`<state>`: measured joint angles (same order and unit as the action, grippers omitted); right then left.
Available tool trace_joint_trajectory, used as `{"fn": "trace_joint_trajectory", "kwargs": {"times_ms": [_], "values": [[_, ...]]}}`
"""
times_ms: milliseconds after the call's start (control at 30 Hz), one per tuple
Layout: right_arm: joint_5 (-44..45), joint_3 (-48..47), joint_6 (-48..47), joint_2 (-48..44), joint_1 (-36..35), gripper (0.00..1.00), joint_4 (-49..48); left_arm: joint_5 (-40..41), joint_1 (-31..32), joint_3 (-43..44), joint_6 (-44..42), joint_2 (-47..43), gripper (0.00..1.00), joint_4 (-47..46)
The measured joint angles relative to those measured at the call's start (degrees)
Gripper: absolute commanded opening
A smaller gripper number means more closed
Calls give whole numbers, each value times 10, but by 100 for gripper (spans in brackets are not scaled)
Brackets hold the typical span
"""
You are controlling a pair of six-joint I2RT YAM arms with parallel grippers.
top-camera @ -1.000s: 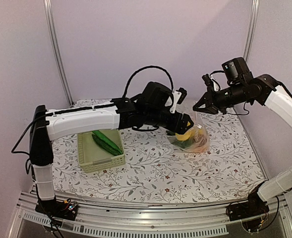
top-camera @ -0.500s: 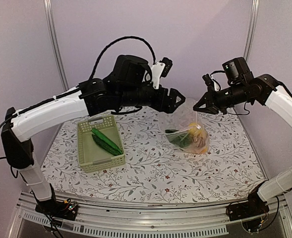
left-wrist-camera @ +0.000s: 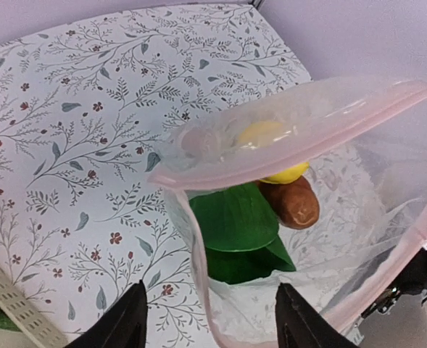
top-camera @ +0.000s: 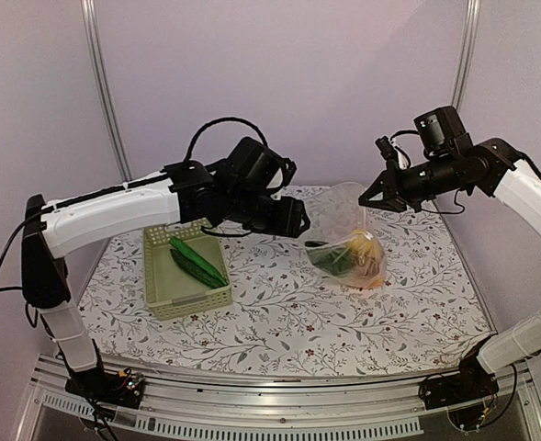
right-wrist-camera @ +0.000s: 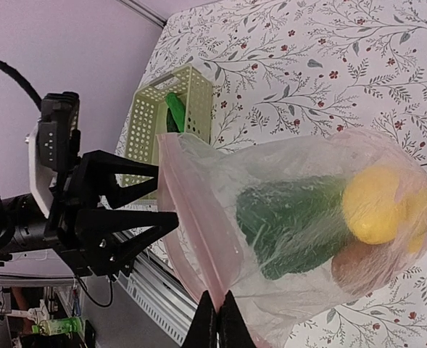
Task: Place the food in the zip-top bag and seal the zipper
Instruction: Pass from the right arm to the left, then pass from the left arm to the right
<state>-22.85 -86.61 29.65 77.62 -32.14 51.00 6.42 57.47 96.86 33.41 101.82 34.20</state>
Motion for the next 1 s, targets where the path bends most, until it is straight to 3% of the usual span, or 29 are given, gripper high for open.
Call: {"fn": "trace_joint_trajectory", "kwargs": {"times_ms": [100, 167, 200, 300, 400, 567, 933, 1000], "values": [[-4, 1, -3, 0, 0, 0, 0, -9, -10, 1, 26, 26, 30, 7], [-11, 4, -4, 0, -1, 0, 0, -16, -20, 4, 35, 40, 7, 2], [-14, 5, -5, 0, -1, 0, 0, -20, -26, 5, 41, 44, 0, -1], [-17, 5, -10, 1, -7, 0, 6, -35, -41, 30, 50, 65, 0, -9], [1, -12, -19, 13, -13, 16, 38, -44, -43, 73, 52, 86, 0, -24], [62, -42, -25, 30, -16, 22, 89, -43, -38, 91, 63, 87, 0, -52], [159, -142, -38, 83, -18, 24, 140, -48, -38, 100, 86, 91, 0, -56], [171, -159, -44, 103, -20, 19, 146, -49, -38, 112, 87, 95, 0, -56]]}}
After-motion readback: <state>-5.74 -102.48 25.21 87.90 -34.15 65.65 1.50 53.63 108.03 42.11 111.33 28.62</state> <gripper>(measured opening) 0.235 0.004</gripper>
